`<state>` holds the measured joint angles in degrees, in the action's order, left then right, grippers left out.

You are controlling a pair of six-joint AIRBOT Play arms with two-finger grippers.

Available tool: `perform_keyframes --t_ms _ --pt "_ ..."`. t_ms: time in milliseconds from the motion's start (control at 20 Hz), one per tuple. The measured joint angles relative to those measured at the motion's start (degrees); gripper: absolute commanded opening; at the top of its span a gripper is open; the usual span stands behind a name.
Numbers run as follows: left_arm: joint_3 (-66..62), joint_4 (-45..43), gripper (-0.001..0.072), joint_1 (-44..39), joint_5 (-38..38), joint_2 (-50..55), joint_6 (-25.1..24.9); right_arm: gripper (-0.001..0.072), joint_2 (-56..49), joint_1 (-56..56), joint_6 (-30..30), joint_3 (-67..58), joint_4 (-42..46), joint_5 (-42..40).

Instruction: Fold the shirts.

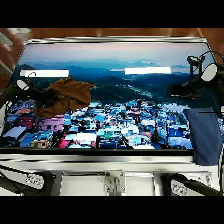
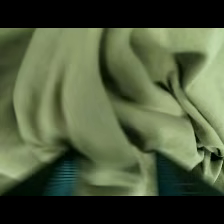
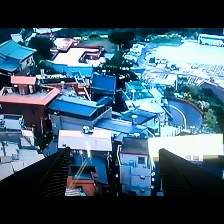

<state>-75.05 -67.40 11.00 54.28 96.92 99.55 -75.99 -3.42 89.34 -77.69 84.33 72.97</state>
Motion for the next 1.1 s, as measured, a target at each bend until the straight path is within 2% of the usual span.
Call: perform_keyframes --t_ms 100,250,350,500,650,800,1100 --pt "-1.0 3.2 0.0039 0.2 0.7 0.5 -1.7 0.0656 0.0 0.0 0.0 0.0 -0.2 0.1" --pt "-4.4 10.1 0.0038 -0.6 4.0 -1.7 -9.9 0.0656 0.0 0.0 -1.0 0.0 -0.5 1.3" --pt "-7.0 13.4 0.0038 -2.4 6.4 -5.9 -15.0 0.0656 0.0 0.0 -2.6 0.0 -0.4 2.4" --pt "-9.5 16.1 0.0038 -7.2 8.9 -16.0 -18.9 0.0656 0.6 0.1 -3.8 0.0 2.1 4.5" --pt "-10.5 17.5 0.0038 -13.5 9.8 -26.9 -19.2 0.0656 3.3 0.1 -4.7 0.0 5.2 6.3" --pt "-10.8 17.9 0.0038 -21.2 10.2 -35.1 -17.3 0.0657 8.2 0.1 -5.6 0.0 8.5 7.1" --pt "-8.9 18.2 0.0038 -36.9 7.2 -37.4 -14.7 0.0657 18.4 0.1 -5.8 -0.1 11.5 10.0"
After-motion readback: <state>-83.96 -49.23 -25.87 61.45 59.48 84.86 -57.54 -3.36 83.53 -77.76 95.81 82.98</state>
